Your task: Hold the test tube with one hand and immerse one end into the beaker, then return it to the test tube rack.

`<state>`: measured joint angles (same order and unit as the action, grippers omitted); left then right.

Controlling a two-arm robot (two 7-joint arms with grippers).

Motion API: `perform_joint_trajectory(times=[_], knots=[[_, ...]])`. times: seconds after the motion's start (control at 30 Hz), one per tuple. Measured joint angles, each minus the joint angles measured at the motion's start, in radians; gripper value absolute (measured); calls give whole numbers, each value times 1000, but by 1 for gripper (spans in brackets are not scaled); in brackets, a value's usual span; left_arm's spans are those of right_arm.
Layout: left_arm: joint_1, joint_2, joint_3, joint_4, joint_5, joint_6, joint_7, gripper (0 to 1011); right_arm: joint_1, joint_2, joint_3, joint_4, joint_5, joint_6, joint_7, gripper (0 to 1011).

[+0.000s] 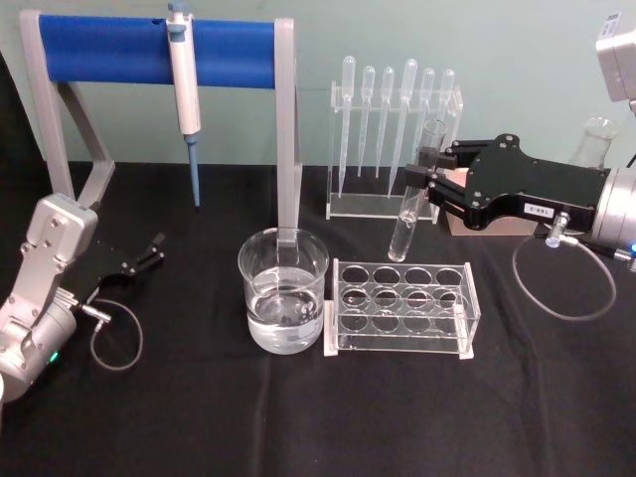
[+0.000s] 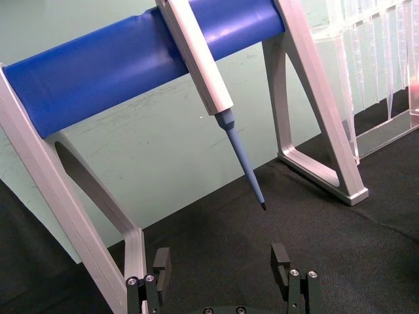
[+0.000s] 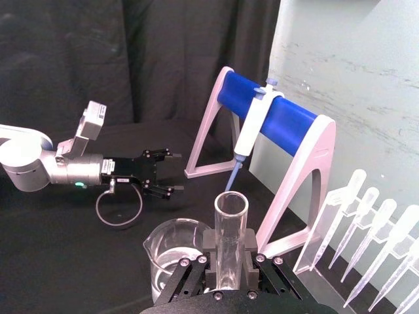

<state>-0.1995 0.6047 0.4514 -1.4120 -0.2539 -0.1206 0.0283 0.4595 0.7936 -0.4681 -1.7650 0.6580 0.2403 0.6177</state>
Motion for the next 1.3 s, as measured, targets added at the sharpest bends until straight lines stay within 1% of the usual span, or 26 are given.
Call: perform_joint_trajectory(times=[0.33,0.57,0.67,0.77,0.9,1.1,1.3], knots=[[0,0,0,0,0,0,0,1000,2,0,-1,0,2,0,0,234],[0,0,0,0,0,0,0,1000,24,-14,-10,-4,21,3,5,234],[0,0,0,0,0,0,0,1000,48,-33,-26,-8,31,16,6,234],[0,0,0,0,0,0,0,1000,63,-45,-39,-11,33,24,5,234],[0,0,0,0,0,0,0,1000,89,-69,-67,-11,32,37,-1,234],[0,0,0,0,0,0,0,1000,138,-118,-118,28,27,65,-10,234],[0,0,0,0,0,0,0,1000,171,-153,-149,63,27,81,-12,234]])
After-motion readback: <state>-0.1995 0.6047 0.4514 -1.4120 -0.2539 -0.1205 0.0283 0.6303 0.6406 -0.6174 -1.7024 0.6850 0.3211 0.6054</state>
